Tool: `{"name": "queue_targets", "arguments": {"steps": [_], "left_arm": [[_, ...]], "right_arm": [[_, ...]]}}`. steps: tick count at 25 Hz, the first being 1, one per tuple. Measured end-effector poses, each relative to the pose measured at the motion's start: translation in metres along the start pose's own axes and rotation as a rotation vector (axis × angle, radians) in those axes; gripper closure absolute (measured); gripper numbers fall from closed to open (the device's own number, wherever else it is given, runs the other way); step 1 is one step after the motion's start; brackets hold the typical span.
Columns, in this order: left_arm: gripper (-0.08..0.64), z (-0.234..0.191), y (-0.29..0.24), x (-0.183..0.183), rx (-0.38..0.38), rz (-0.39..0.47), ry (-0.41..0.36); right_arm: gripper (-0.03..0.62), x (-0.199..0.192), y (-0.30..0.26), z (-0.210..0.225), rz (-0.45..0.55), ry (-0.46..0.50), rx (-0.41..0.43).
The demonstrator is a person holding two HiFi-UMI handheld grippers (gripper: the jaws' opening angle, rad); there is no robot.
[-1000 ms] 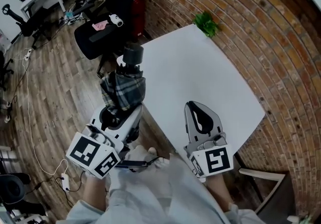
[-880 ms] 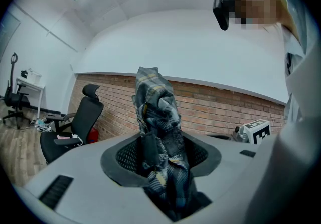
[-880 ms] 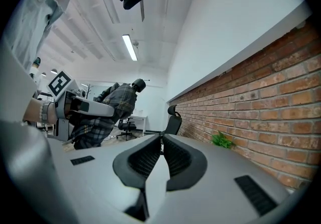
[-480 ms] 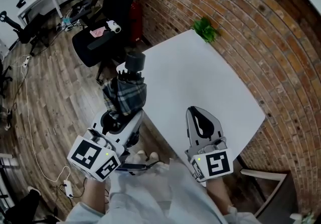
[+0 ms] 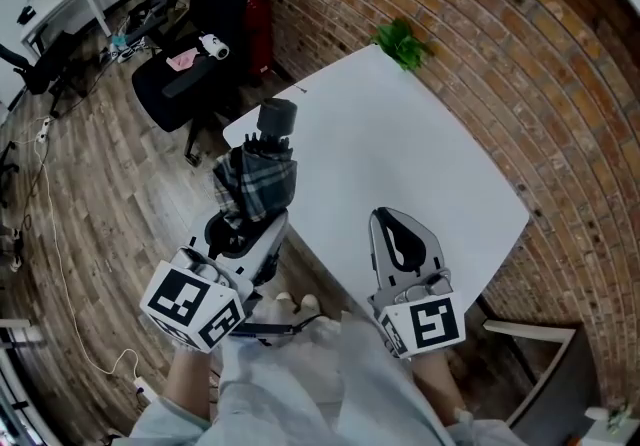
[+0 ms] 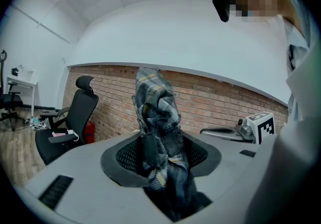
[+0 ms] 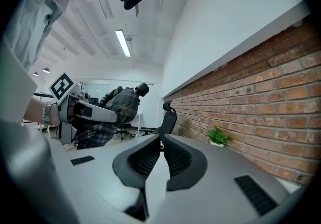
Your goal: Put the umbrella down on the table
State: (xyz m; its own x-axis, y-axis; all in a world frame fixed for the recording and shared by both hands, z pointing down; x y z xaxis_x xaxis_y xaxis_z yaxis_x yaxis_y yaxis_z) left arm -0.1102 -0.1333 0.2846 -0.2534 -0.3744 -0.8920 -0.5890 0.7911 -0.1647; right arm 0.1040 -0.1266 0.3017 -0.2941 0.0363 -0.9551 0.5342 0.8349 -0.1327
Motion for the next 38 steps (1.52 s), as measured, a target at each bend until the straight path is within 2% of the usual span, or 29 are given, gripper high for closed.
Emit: {"name": "queue_targets", "arguments": {"steps": [10, 18, 32, 38], "left_arm": [[0.346, -0.022, -0.034, -0.027, -0.021, -0.098, 0.008], [0.346, -0.034, -0.083, -0.056, -0.028, -0.225, -0.001], [0.347, -0.081, -0.163, -0.134, 0.057, -0.524, -0.012], [0.347, -0.099, -0.189, -0.162, 0.108, -0.623, -0.047]], "right_arm": [[0.543, -0.016, -0.002, -0.001, -0.045, -0.014, -0.025], [0.543, -0.033, -0.001, 0.008, -0.087, -0.037, -0.045], [0.543, -0.056, -0.015, 0.012, -0.144, -0.054, -0.053], [0.543, -0.065, -0.017, 0.015, -0.155, -0.065, -0.07]]}}
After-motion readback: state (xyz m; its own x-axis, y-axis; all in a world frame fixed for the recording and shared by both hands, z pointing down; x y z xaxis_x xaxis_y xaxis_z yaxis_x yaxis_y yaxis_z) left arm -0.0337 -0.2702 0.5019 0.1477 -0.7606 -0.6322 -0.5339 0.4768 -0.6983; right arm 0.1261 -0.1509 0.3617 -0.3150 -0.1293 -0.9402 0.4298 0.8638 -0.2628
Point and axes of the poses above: the fingertips, and each gripper's own axes: y backward along the fingers, z to its right, x out of its top, the point moved 7 cm from there along y, backward along the fingers, and after that the axes turned 12 degrees about y, right-handed, at the moved point
